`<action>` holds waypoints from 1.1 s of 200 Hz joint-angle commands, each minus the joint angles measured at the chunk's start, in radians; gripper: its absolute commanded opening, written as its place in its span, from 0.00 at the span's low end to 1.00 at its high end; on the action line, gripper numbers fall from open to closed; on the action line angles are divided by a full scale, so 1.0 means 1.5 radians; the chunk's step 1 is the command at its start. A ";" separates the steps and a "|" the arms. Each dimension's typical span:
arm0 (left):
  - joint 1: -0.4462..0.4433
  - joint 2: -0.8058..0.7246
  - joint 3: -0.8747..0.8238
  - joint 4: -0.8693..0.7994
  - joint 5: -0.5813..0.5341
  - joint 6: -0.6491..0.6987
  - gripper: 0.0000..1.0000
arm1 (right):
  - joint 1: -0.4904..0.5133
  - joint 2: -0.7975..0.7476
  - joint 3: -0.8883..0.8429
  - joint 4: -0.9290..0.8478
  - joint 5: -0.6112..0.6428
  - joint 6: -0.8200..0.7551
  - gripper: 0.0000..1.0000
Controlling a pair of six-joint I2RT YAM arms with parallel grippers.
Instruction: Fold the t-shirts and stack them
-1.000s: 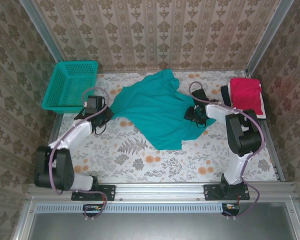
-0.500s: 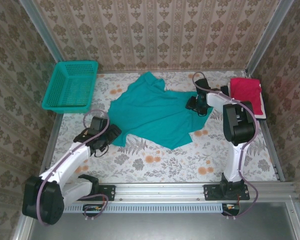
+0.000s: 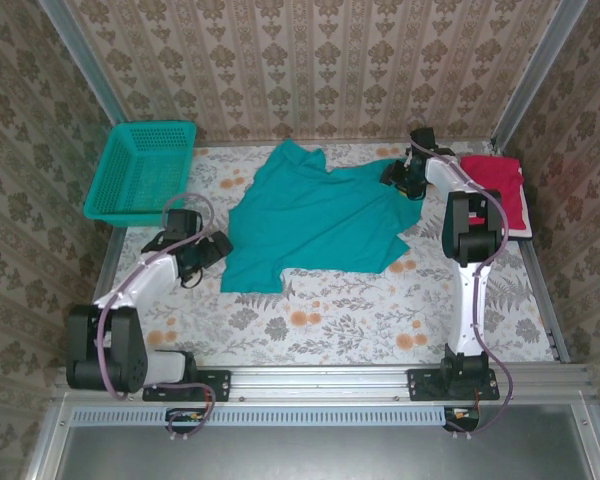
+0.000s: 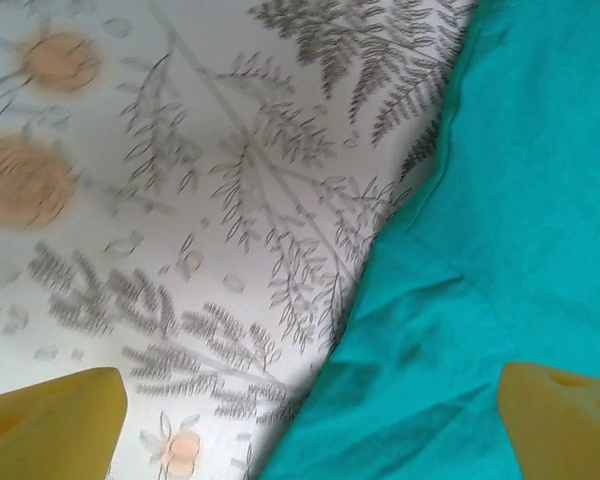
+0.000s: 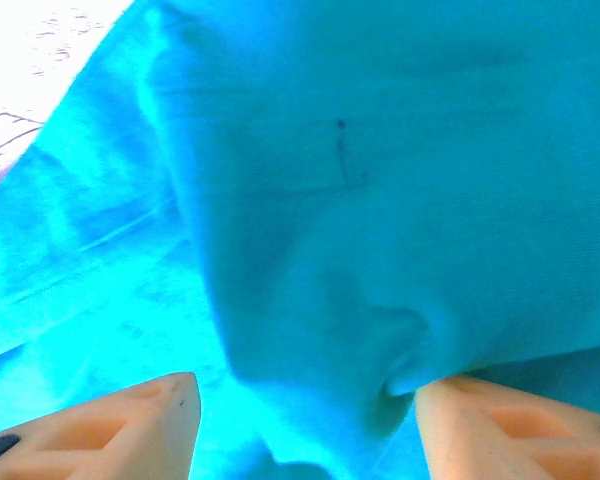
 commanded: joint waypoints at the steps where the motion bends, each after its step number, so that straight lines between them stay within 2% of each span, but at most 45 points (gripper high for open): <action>1: 0.012 0.048 0.040 0.055 0.060 0.090 0.87 | 0.007 -0.090 -0.025 -0.009 -0.029 -0.033 0.61; 22: 0.013 0.109 0.069 0.083 0.127 0.101 0.76 | 0.007 -0.202 -0.147 0.066 -0.039 -0.020 0.62; 31: 0.009 0.131 0.081 0.081 0.150 0.101 0.65 | 0.007 -0.248 -0.203 0.091 -0.044 -0.012 0.62; 38: 0.003 0.142 0.088 0.074 0.150 0.097 0.61 | 0.008 -0.278 -0.243 0.107 -0.044 -0.007 0.62; 59: -0.027 0.149 0.102 0.019 0.067 0.084 0.60 | 0.007 -0.365 -0.345 0.136 -0.036 0.004 0.62; 73: -0.044 0.149 0.101 -0.001 0.039 0.068 0.60 | 0.008 -0.410 -0.400 0.148 -0.033 0.010 0.62; 103: -0.066 0.183 0.095 -0.004 0.021 0.042 0.57 | 0.007 -0.481 -0.487 0.165 -0.033 0.023 0.63; 143: -0.074 0.217 0.089 0.005 0.005 0.019 0.51 | 0.004 -0.548 -0.549 0.152 -0.006 0.021 0.63; 162: -0.075 0.231 0.082 0.030 0.017 0.008 0.42 | -0.002 -0.574 -0.575 0.148 0.001 0.033 0.63; 172: -0.075 0.237 0.078 0.047 0.026 0.002 0.33 | -0.003 -0.593 -0.594 0.145 0.009 0.042 0.63; 193: -0.075 0.235 0.066 0.073 0.041 -0.012 0.01 | -0.006 -0.651 -0.647 0.128 0.064 0.077 0.61; 206: -0.075 0.227 0.056 0.086 0.040 -0.020 0.00 | -0.009 -0.679 -0.689 0.121 0.107 0.102 0.58; 220: -0.074 0.218 0.050 0.093 0.037 -0.024 0.00 | -0.013 -0.685 -0.730 0.120 0.117 0.115 0.53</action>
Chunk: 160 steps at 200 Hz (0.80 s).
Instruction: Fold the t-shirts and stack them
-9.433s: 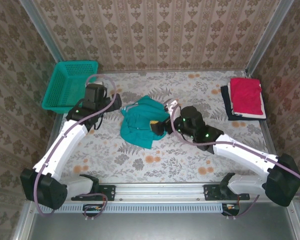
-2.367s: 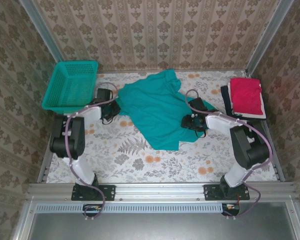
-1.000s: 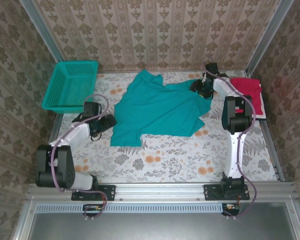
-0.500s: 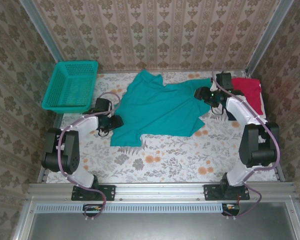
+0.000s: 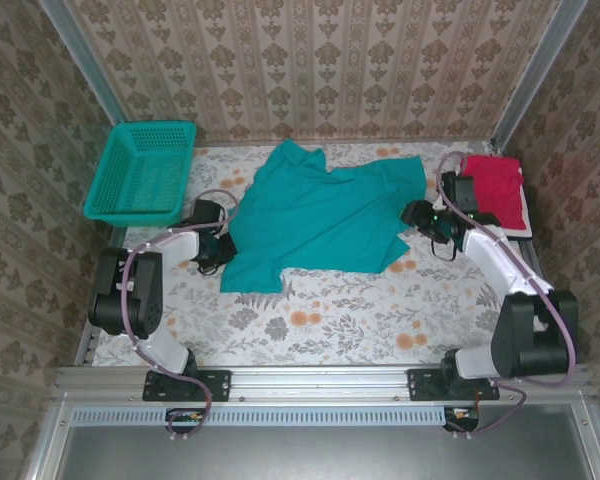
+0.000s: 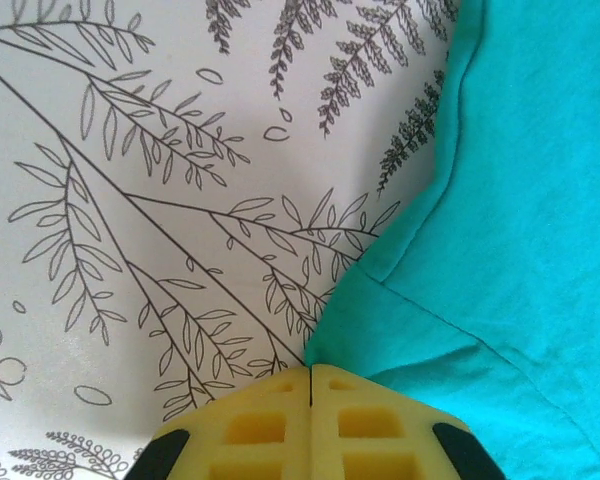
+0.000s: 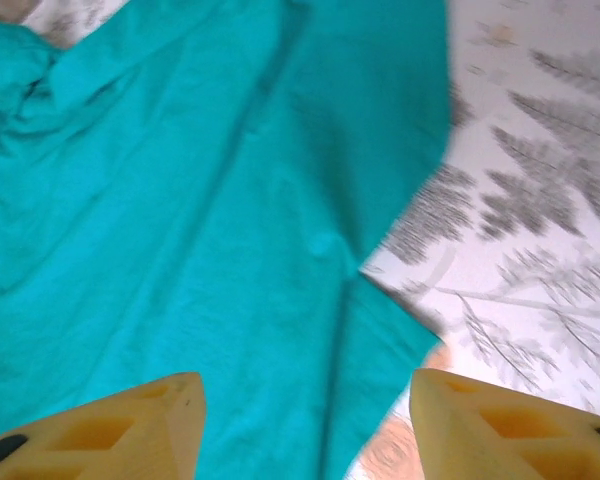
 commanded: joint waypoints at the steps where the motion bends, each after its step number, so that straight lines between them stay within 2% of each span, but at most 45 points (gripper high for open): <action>1: -0.013 0.016 -0.026 0.069 0.041 -0.022 0.00 | -0.008 -0.023 -0.058 -0.028 0.066 0.049 0.53; 46: -0.013 -0.016 -0.044 0.086 0.035 -0.034 0.00 | 0.001 0.080 -0.071 0.004 0.006 0.050 0.44; 82: -0.014 -0.041 -0.062 0.093 0.023 -0.038 0.00 | 0.023 0.162 -0.034 0.019 0.001 0.044 0.40; 160: -0.015 -0.053 -0.076 0.097 0.020 -0.043 0.00 | 0.081 0.225 0.048 -0.065 0.139 -0.003 0.42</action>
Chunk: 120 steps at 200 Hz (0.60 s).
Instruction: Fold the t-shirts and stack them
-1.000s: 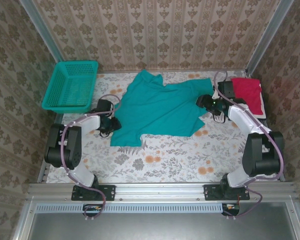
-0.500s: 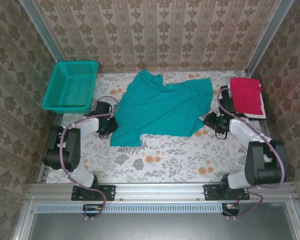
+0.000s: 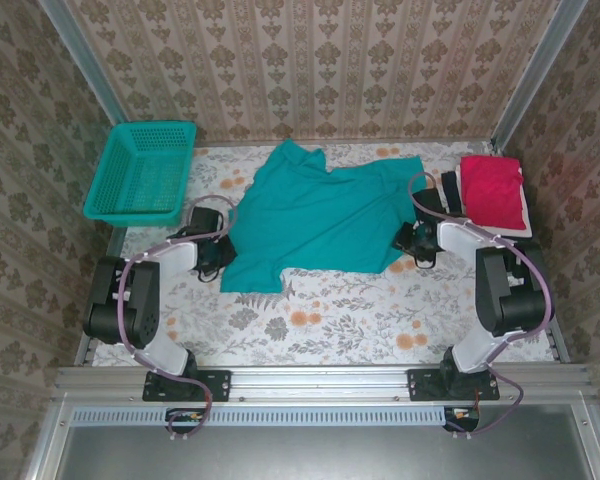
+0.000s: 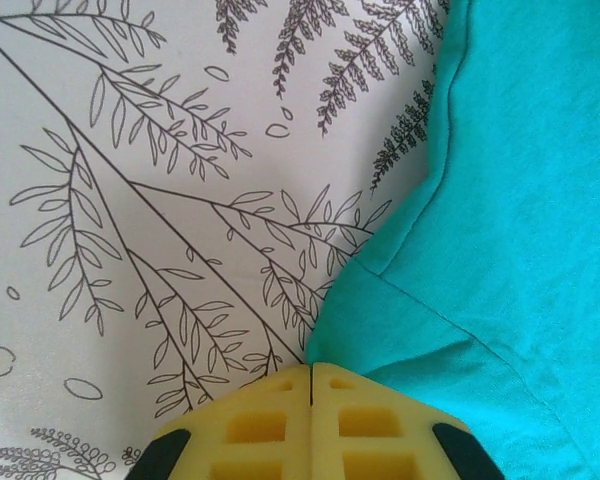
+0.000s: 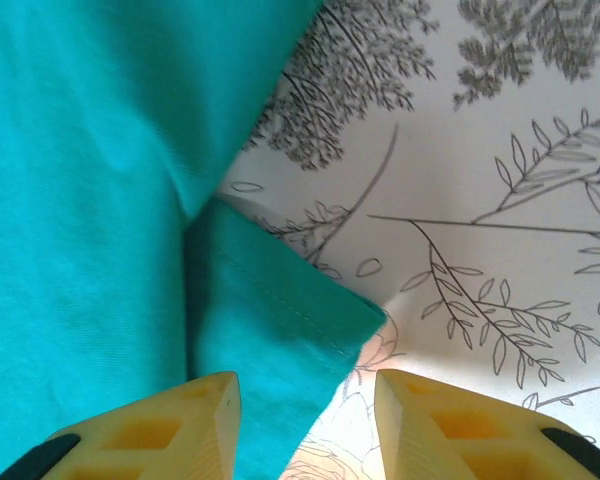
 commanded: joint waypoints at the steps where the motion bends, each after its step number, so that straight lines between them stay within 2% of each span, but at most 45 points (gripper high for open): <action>1: -0.012 -0.010 -0.009 0.011 0.021 -0.013 0.00 | 0.010 0.024 0.028 -0.050 0.067 -0.025 0.42; 38: -0.011 -0.004 -0.007 0.013 0.023 -0.012 0.00 | 0.020 0.071 0.062 -0.066 0.085 -0.041 0.41; 79: -0.011 -0.006 -0.012 0.012 0.021 -0.012 0.00 | 0.023 0.108 0.075 -0.068 0.079 -0.040 0.34; 99: -0.011 -0.007 -0.013 0.012 0.021 -0.012 0.00 | 0.023 0.113 0.075 -0.070 0.076 -0.042 0.20; 120: -0.011 -0.014 -0.014 0.016 0.022 -0.013 0.00 | 0.023 0.099 0.070 -0.072 0.073 -0.039 0.00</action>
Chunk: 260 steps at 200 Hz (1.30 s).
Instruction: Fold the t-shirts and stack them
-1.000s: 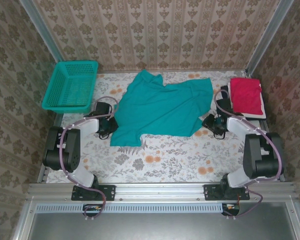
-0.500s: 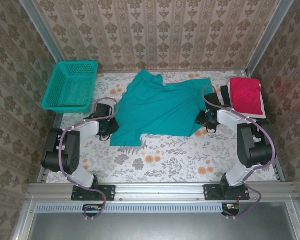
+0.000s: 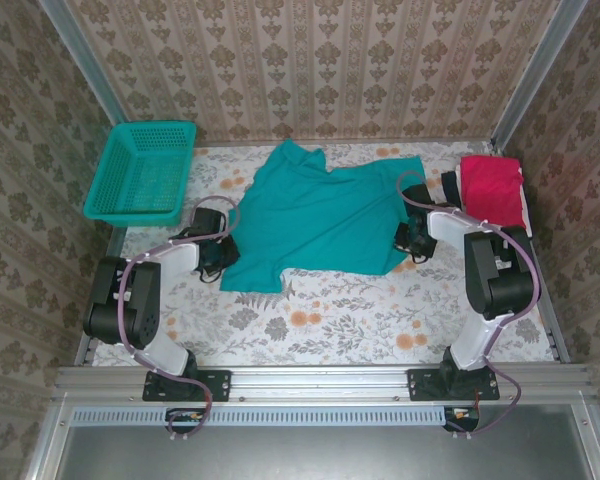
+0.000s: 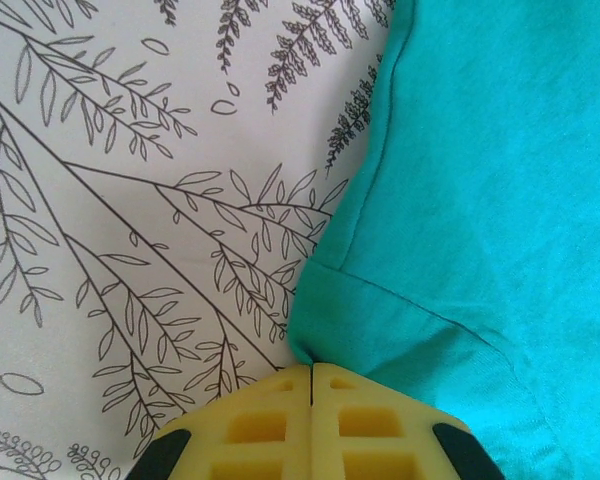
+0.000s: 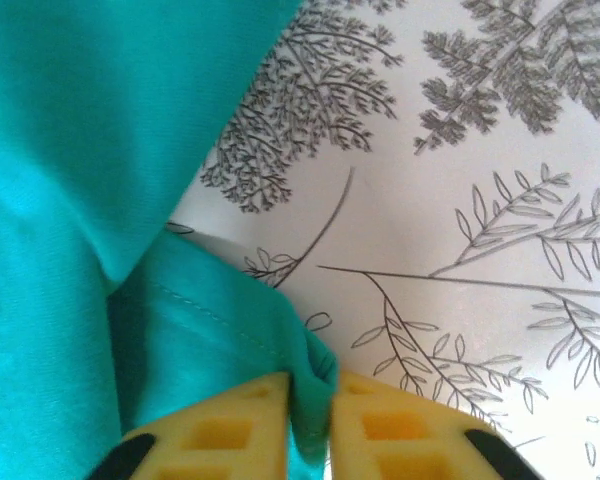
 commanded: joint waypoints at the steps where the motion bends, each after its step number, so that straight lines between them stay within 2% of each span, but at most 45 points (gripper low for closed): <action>1: -0.001 -0.014 -0.009 0.003 0.005 -0.008 0.00 | 0.005 0.012 -0.003 -0.004 -0.005 0.003 0.00; 36: -0.001 -0.073 -0.020 0.024 0.011 -0.023 0.00 | 0.005 -0.105 -0.034 0.013 -0.018 0.011 0.00; 71: 0.000 -0.223 0.010 -0.021 -0.011 -0.027 0.00 | 0.005 -0.302 -0.032 0.006 -0.012 0.009 0.00; 100: 0.010 -0.335 0.083 -0.092 -0.047 -0.004 0.00 | 0.002 -0.431 0.035 -0.022 -0.041 0.009 0.00; 135: 0.042 -0.403 0.225 -0.176 -0.055 0.042 0.00 | 0.001 -0.539 0.169 -0.049 -0.073 -0.009 0.00; 160: 0.058 -0.418 0.358 -0.221 -0.063 0.087 0.00 | 0.001 -0.554 0.312 -0.084 -0.077 -0.044 0.00; 198: 0.061 -0.385 0.561 -0.255 -0.053 0.146 0.00 | 0.001 -0.534 0.479 -0.105 -0.079 -0.088 0.00; 231: 0.060 -0.327 0.700 -0.269 -0.029 0.175 0.00 | 0.001 -0.487 0.560 -0.116 -0.062 -0.113 0.00; 260: 0.060 -0.257 0.754 -0.264 -0.026 0.185 0.00 | 0.000 -0.429 0.581 -0.111 -0.053 -0.128 0.00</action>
